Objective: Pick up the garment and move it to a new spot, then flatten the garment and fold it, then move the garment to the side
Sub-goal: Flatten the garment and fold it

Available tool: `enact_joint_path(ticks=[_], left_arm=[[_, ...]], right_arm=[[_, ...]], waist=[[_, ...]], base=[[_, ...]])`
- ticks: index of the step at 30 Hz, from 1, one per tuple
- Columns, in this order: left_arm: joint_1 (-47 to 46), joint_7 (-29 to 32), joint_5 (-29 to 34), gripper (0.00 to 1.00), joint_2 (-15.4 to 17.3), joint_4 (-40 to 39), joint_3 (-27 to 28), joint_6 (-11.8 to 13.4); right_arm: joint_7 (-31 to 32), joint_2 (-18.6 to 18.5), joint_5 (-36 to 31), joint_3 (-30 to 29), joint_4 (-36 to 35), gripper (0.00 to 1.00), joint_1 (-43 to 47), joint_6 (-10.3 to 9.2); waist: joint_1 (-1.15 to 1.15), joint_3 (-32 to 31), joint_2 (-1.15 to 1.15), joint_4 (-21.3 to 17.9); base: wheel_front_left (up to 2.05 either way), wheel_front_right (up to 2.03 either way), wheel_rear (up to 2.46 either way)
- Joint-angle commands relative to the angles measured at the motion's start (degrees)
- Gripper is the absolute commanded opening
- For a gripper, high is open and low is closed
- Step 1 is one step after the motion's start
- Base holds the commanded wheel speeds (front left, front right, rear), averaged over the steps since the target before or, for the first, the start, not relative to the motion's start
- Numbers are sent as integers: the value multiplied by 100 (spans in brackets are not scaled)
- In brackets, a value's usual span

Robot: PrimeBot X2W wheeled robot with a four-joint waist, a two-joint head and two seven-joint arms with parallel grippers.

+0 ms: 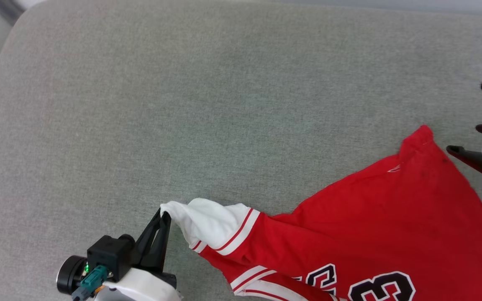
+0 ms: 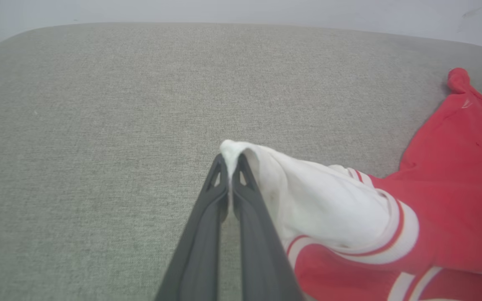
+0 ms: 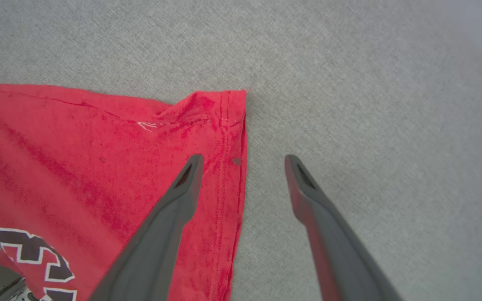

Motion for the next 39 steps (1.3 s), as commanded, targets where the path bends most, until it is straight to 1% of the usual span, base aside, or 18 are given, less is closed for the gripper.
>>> enact_joint_path(ticks=[1,4,6,11,13,16,17,18,19,22,25,29,32,36,39], left_arm=[[-138,-31,52,0,-68,47,-9,-55],[-277,-42,74,0,-160,142,-38,-131],[-365,-53,99,0,-228,198,-54,-182],[-521,-65,138,0,-333,331,-91,-277],[-537,-67,147,0,-361,372,-97,-292],[-536,-74,148,0,-364,383,-86,-282],[-526,-78,151,0,-355,389,-79,-276],[-515,-81,155,0,-342,394,-73,-271],[-509,-83,152,0,-330,393,-70,-270],[-534,-86,186,0,-293,401,-67,-274],[-557,-46,216,0,-168,363,-37,-254],[-692,56,354,0,113,195,45,-210],[-867,195,417,0,341,-16,162,-187],[-1236,405,506,0,637,-230,322,-253],[-1681,646,684,0,855,-371,383,-333]], right_arm=[[63,134,-22,141,185,100,-226,-4],[150,349,-59,482,572,100,-531,-4],[159,426,-108,732,807,100,-696,-4],[-56,607,-92,1291,1323,100,-807,-3],[-127,655,28,1529,1413,100,-723,-1],[-212,646,96,1694,1475,100,-727,-1],[-279,637,118,1743,1504,90,-759,-1],[-377,634,128,1779,1527,37,-813,-1],[-450,629,140,1816,1547,0,-857,-1],[-833,617,111,1854,1554,0,-1066,-4],[-1269,672,190,1831,1471,0,-1227,-3],[-1794,579,206,1898,1281,0,-1320,-3],[-2185,520,226,1819,1202,0,-1426,-3],[-2687,601,192,1650,1185,0,-1501,-3],[-3019,699,79,1461,1227,0,-1603,-3]], waist=[[0,180,0,139],[0,323,0,229],[0,409,0,278],[0,522,0,355],[0,532,0,350],[0,526,0,318],[0,516,0,296],[0,496,0,269],[0,470,0,240],[0,336,0,156],[0,133,0,44],[0,-160,0,-97],[0,-356,0,-228],[0,-547,0,-417],[0,-618,0,-541]], base=[[0,0,0],[0,0,0],[0,0,0],[0,0,0],[0,0,0],[0,0,0],[0,0,0],[0,0,0],[0,0,0],[0,0,0],[0,0,0],[0,0,0],[0,0,0],[0,0,0],[0,0,0]])
